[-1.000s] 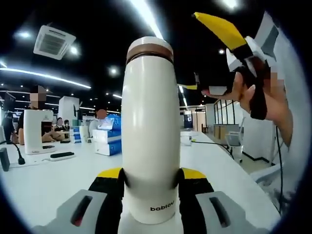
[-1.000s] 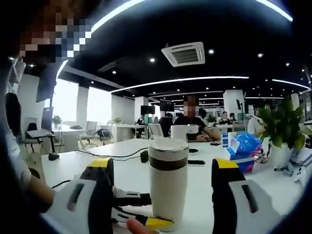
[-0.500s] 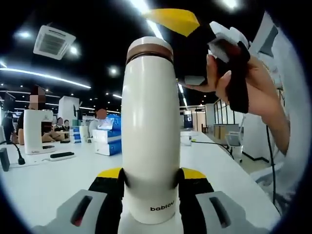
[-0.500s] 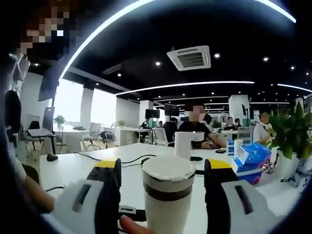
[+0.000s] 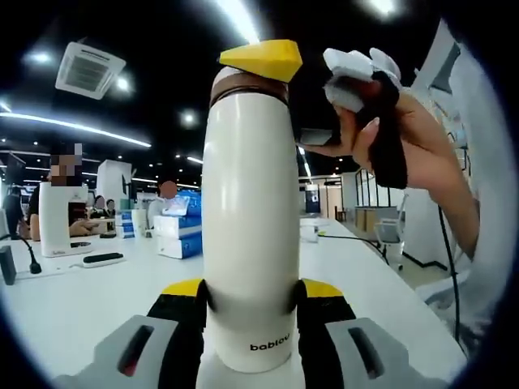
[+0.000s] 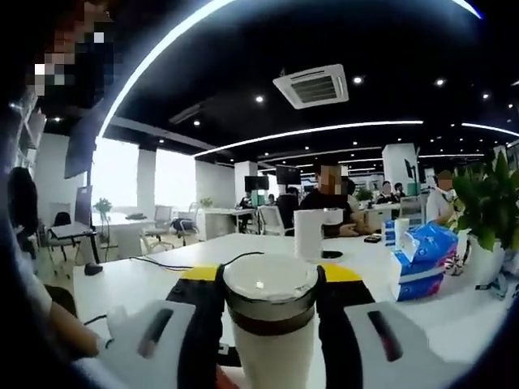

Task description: Grasp the water cup twist off the cup lid place the cup lid on the table

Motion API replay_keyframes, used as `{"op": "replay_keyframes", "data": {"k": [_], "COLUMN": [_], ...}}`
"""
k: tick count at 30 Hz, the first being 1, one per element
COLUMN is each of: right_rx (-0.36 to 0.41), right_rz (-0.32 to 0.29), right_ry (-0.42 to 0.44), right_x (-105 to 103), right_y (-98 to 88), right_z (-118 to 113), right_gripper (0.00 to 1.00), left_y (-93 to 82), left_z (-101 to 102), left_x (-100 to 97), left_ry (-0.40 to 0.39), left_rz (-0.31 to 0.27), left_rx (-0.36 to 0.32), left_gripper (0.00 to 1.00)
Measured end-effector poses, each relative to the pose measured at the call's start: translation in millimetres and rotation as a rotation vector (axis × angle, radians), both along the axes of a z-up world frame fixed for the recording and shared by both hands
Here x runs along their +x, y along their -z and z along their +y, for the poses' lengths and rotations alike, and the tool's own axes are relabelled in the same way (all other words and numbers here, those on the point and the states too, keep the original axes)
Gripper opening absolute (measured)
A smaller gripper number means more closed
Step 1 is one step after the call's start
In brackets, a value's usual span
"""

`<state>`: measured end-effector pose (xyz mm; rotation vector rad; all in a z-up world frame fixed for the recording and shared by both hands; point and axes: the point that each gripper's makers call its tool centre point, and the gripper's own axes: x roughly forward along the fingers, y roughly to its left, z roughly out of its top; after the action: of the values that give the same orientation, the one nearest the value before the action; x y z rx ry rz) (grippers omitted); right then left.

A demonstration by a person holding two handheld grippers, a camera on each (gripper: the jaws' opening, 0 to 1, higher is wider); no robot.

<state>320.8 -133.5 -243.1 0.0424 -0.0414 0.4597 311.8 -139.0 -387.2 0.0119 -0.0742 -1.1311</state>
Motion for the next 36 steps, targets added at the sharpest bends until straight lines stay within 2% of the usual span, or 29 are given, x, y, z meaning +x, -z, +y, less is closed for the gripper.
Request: {"op": "replay_keyframes", "data": {"k": [8, 18, 20, 36], "right_rx": [-0.039, -0.074, -0.102, -0.171], "right_rz": [0.031, 0.067, 0.062, 0.062], "right_ry": [-0.152, -0.312, -0.347, -0.504], "right_x": [-0.4, -2.6, -4.9, -8.5], "right_y": [2.6, 3.8, 4.4, 6.6], "right_z": [12.3, 13.4, 15.2, 14.8], "right_gripper": [0.47, 0.46, 0.46, 0.46], "left_y": [0.4, 0.8, 0.7, 0.5], "left_z": [0.7, 0.9, 0.9, 0.6], "left_x": [0.3, 0.2, 0.2, 0.9], "left_ry": [-0.001, 0.000, 0.000, 0.000], "left_rz": [0.004, 0.004, 0.005, 0.001], "left_rx": [-0.002, -0.003, -0.003, -0.003], "left_gripper": [0.45, 0.45, 0.45, 0.45]}}
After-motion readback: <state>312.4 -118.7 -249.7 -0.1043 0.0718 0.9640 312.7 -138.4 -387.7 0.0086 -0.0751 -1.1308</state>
